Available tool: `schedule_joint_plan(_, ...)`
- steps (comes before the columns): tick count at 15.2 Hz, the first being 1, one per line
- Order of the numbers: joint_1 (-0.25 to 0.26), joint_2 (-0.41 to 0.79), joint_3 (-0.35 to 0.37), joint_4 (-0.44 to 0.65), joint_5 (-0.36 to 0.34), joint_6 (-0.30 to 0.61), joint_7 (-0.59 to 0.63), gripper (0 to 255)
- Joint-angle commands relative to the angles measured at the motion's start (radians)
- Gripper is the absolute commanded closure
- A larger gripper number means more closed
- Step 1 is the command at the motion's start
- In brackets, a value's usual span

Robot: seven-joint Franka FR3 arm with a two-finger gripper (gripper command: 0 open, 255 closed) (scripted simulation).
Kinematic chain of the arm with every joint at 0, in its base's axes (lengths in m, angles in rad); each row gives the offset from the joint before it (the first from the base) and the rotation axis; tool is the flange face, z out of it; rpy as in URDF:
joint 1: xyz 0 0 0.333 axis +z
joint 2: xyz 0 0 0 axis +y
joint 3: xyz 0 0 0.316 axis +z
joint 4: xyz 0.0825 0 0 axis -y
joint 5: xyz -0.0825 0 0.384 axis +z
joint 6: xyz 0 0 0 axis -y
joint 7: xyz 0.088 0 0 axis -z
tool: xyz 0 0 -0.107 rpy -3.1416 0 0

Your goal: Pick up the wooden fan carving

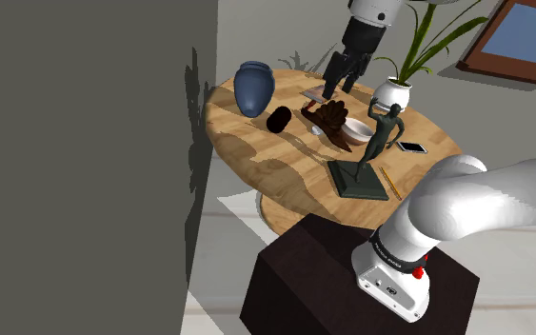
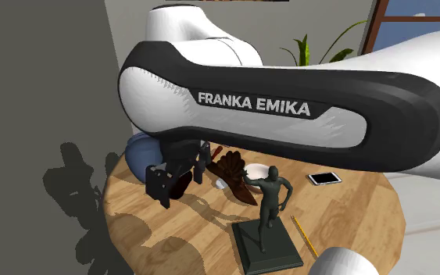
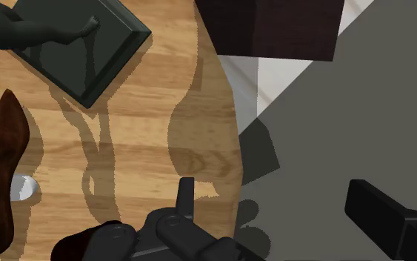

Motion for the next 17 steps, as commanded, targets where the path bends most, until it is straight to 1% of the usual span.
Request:
schedule_joint_plan(1, 0.0, 0.0, 0.0, 0.0, 0.0, 0.0, 0.0, 0)
schedule_joint_plan(6, -0.044, 0.076, -0.095, -0.017, -0.052, 0.112, -0.087, 0)
schedule_joint_plan(10, -0.073, 0.158, -0.171, -0.01, -0.082, 0.203, -0.156, 0)
schedule_joint_plan(14, -0.094, 0.257, -0.248, 0.018, -0.095, 0.29, -0.227, 0)
schedule_joint_plan(17, -0.103, 0.34, -0.306, 0.051, -0.092, 0.352, -0.284, 0)
